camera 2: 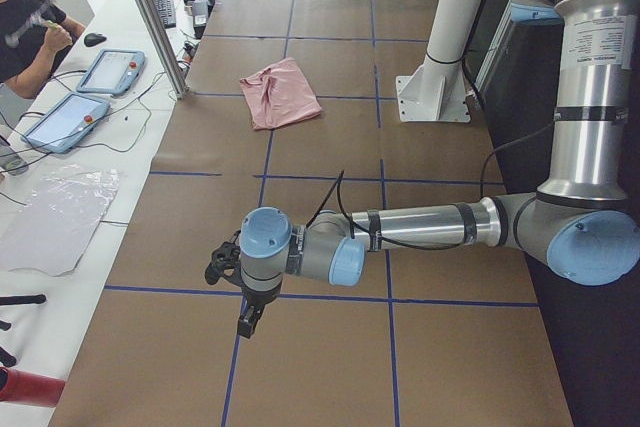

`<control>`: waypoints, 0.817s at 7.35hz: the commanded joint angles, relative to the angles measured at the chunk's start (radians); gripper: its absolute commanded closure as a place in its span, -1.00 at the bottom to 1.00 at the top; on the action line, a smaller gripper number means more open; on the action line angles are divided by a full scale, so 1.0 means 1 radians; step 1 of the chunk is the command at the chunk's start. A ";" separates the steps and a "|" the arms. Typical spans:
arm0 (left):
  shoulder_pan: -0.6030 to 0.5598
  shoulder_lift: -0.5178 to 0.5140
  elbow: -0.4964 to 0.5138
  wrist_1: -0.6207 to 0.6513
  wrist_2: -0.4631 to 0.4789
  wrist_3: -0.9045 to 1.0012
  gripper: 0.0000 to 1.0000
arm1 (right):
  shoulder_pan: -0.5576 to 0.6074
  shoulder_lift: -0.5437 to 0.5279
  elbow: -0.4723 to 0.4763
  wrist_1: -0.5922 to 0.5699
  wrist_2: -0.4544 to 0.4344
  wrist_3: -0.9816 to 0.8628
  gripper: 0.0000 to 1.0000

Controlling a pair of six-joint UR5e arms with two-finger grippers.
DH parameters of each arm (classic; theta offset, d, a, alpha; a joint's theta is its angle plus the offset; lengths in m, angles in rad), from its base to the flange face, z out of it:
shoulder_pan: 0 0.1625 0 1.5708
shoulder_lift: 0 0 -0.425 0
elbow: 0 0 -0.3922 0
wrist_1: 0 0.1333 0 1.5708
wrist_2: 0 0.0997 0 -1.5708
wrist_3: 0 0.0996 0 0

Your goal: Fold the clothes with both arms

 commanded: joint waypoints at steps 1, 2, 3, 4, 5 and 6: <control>0.000 0.012 -0.141 0.231 -0.013 0.002 -1.00 | 0.015 -0.009 0.006 0.000 0.003 -0.001 -1.00; 0.000 0.012 -0.133 0.230 -0.019 0.003 -1.00 | 0.019 -0.010 0.008 0.000 0.004 0.001 -1.00; 0.002 0.012 -0.133 0.230 -0.019 0.005 -1.00 | 0.021 -0.009 0.008 0.000 0.004 0.001 -1.00; 0.000 0.012 -0.136 0.230 -0.019 0.005 -1.00 | 0.021 -0.009 0.008 0.000 0.004 0.001 -1.00; 0.000 0.012 -0.133 0.230 -0.019 0.005 -1.00 | 0.025 -0.009 0.008 0.000 0.006 -0.001 -1.00; 0.002 0.012 -0.133 0.231 -0.019 0.009 -1.00 | 0.028 -0.009 0.009 0.000 0.007 -0.001 -1.00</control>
